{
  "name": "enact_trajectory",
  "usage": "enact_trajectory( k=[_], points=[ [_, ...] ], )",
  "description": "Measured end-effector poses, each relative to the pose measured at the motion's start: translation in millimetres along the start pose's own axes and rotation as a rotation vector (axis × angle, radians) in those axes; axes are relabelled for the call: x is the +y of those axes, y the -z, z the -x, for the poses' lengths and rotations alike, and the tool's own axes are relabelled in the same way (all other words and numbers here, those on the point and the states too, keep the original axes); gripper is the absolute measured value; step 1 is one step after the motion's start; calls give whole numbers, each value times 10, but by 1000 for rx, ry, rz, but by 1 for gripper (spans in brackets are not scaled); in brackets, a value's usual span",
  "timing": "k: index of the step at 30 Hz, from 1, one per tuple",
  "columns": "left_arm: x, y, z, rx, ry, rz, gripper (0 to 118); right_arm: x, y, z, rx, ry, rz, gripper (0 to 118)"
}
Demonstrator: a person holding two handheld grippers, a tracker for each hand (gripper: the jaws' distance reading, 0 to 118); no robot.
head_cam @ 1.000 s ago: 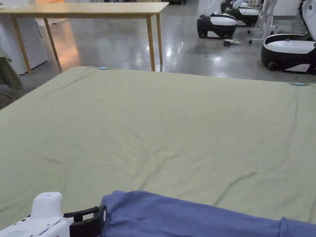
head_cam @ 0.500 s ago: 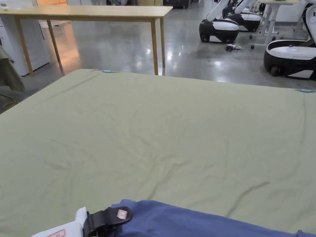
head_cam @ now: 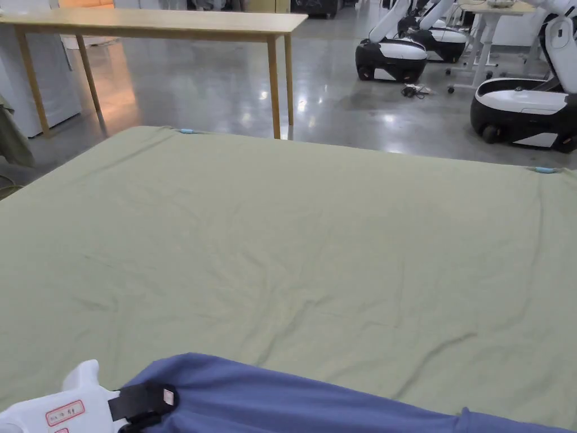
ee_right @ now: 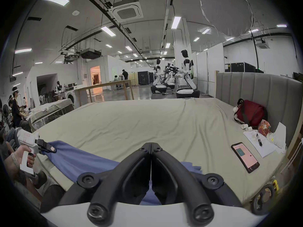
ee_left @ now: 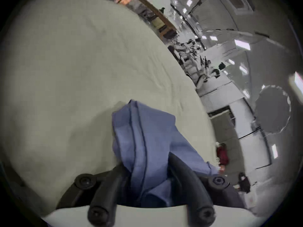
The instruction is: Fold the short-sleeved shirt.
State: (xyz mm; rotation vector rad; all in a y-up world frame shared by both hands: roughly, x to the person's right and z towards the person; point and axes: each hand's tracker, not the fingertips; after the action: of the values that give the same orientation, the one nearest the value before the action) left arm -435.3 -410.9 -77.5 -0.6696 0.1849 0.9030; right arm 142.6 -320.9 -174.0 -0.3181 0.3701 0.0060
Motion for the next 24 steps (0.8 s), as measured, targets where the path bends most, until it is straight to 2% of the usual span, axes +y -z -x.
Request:
enact_trajectory(
  k=[1, 5, 9, 14, 18, 20, 21, 22, 23, 24],
  points=[
    [7, -48, -144, 59, 59, -9, 8, -4, 0, -6, 3, 2, 1, 6],
    [-228, -134, -970, 264, 453, -97, 8, -5, -15, -17, 11, 14, -1, 6],
    [-806, 96, -1944, 260, 735, -114, 8, 15, -73, -51, 23, 21, -7, 6],
    [-1614, 779, -2678, 254, 1004, 12, 8, 38, -161, -149, 25, 5, -19, 6],
    [-2144, 1355, -2791, 344, 1147, 109, 8, 48, -234, -278, 24, 24, -24, 6],
    [-2253, 1504, -2725, 394, 1164, 111, 10, 44, -257, -334, 24, 36, -24, 6],
    [-2261, 1524, -2692, 392, 1156, 91, 17, 41, -264, -360, 23, 40, -24, 6],
    [-2243, 1473, -2708, 385, 1151, 58, 34, 34, -269, -376, 23, 42, -24, 6],
    [-2215, 1422, -2743, 401, 1149, 33, 70, 31, -272, -390, 24, 44, -24, 6],
    [-2138, 1321, -2781, 385, 1139, 22, 96, 28, -272, -399, 26, 46, -25, 6]
  ],
)
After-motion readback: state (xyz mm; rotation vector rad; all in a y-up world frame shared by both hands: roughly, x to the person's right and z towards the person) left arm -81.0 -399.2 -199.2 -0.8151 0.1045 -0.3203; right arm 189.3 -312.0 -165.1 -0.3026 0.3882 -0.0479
